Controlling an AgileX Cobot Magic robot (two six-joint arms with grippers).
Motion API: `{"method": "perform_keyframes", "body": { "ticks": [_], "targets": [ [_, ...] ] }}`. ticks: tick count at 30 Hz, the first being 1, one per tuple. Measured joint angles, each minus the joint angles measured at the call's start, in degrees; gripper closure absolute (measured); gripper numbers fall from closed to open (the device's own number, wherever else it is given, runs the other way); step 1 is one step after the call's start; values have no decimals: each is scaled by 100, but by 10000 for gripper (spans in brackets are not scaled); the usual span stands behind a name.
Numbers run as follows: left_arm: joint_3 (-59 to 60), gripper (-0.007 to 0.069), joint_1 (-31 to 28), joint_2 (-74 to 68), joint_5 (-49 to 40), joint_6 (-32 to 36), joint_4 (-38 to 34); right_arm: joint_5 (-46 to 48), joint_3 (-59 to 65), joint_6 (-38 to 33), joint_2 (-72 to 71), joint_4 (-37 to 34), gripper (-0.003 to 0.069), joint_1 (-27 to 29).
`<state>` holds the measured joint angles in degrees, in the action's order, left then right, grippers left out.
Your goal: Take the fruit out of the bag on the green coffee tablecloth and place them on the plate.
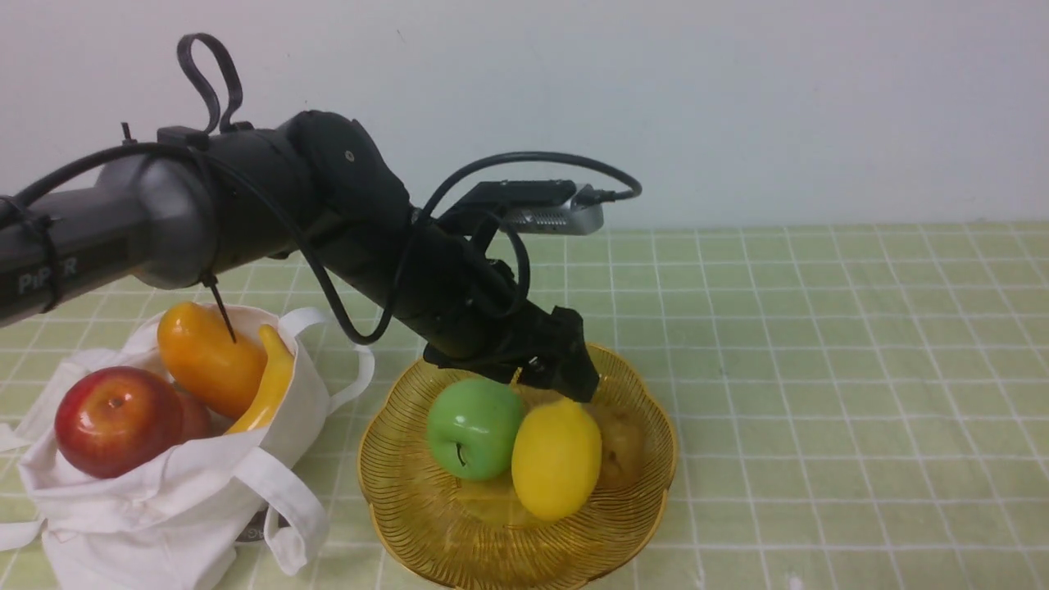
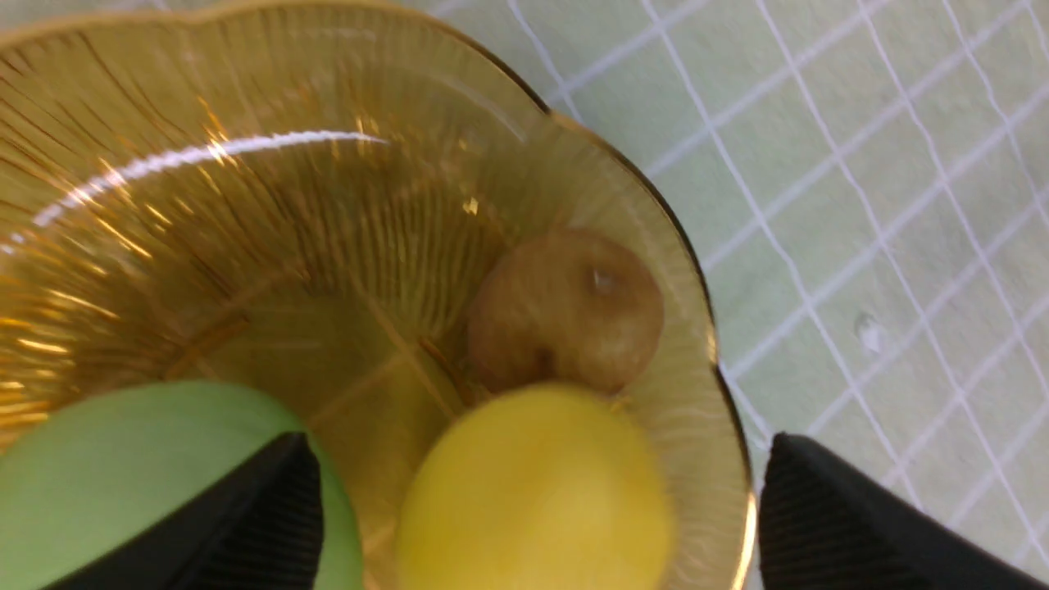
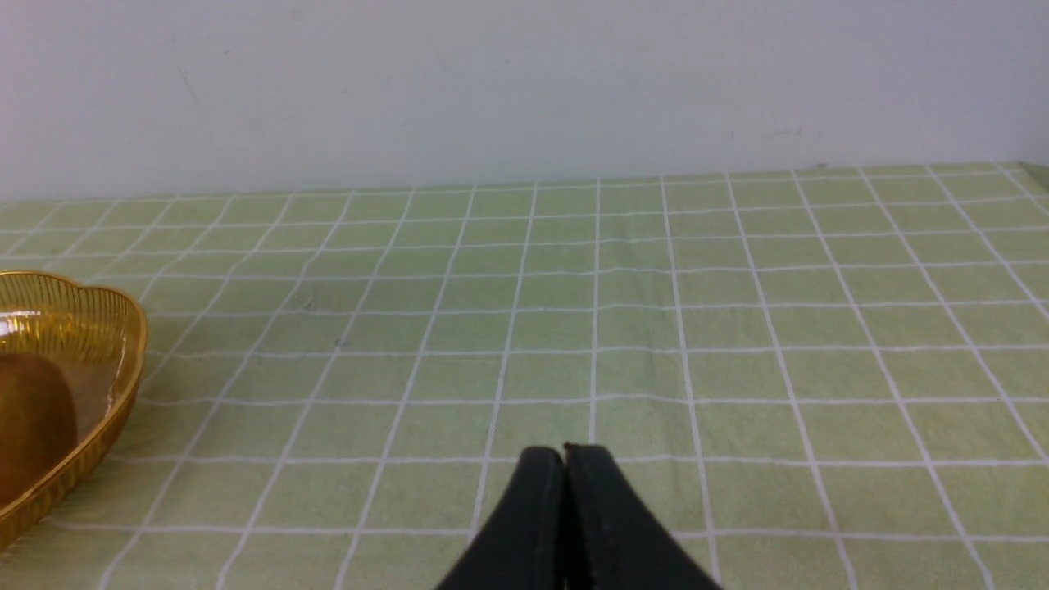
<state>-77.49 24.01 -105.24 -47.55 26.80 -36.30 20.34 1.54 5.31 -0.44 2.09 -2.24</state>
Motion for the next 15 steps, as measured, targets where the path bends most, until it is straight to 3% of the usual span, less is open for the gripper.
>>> {"method": "perform_keyframes", "body": {
  "ticks": [8,13,15],
  "targets": [
    [-69,-45,0,6,126,58,411,0,0,0,0,0,673,0],
    [-442,71,0,171,-94,-291,1071,0,0,0,0,0,673,0],
    [-804,190,0,406,-384,-673,1587,0,0,0,0,0,673,0]
  ]
}}
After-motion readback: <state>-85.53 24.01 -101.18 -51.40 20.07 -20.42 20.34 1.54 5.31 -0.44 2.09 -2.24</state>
